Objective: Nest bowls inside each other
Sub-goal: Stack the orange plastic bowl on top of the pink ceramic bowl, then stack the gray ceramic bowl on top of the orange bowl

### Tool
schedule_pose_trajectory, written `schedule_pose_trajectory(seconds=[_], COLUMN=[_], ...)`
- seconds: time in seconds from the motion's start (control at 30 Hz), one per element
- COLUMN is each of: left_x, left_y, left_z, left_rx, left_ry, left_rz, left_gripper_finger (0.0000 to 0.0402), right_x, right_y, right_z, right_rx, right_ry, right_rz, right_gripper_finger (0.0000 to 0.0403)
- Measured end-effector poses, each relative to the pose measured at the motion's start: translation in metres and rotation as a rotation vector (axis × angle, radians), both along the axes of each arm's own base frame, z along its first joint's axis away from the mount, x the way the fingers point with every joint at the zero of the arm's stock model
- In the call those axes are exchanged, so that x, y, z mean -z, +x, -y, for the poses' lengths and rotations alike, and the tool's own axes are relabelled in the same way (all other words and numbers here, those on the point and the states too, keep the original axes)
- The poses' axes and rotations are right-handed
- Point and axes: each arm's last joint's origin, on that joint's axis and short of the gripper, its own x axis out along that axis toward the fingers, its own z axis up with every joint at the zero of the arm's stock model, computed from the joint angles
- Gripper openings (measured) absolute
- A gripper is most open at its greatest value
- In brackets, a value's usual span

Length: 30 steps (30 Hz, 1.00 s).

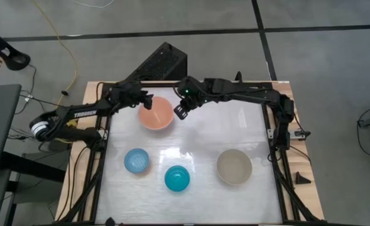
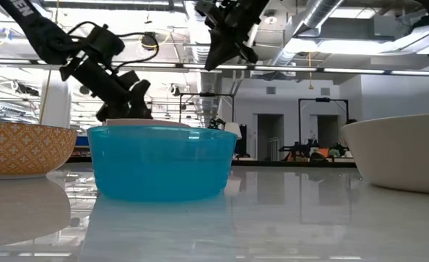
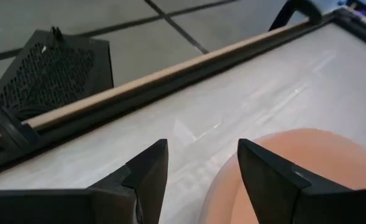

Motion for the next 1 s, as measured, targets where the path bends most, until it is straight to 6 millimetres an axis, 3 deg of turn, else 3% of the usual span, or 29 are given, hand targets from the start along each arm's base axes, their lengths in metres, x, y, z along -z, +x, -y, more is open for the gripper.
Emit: schedule_pose_trajectory(seconds=[0.23, 0.37, 0.67, 0.87, 1.0], left_x=[0.008, 0.004, -0.035, -0.040, -0.039], left_y=[0.002, 0.001, -0.014, -0.025, -0.028], left_z=[-0.002, -0.001, 0.014, 0.025, 0.029], left_rx=[-0.001, 0.000, 0.004, 0.006, 0.029], left_ry=[-0.032, -0.018, 0.095, 0.058, 0.029], left_rz=[-0.027, -0.011, 0.103, 0.079, 0.066], left_gripper_finger=[0.0183, 0.0183, 0.0183, 0.0183, 0.0183], right_x=[0.001, 0.006, -0.013, -0.018, -0.008], right_y=[0.000, -0.011, -0.066, -0.092, -0.110], right_z=[-0.002, -0.009, -0.078, -0.119, -0.142], right_rx=[-0.003, -0.023, -0.218, -0.147, -0.150], right_ry=[0.004, 0.040, 0.038, 0.017, 0.072], right_rz=[-0.009, -0.131, -0.453, -0.566, -0.587], right_gripper_finger=[0.0038, 0.0038, 0.0038, 0.0042, 0.0064])
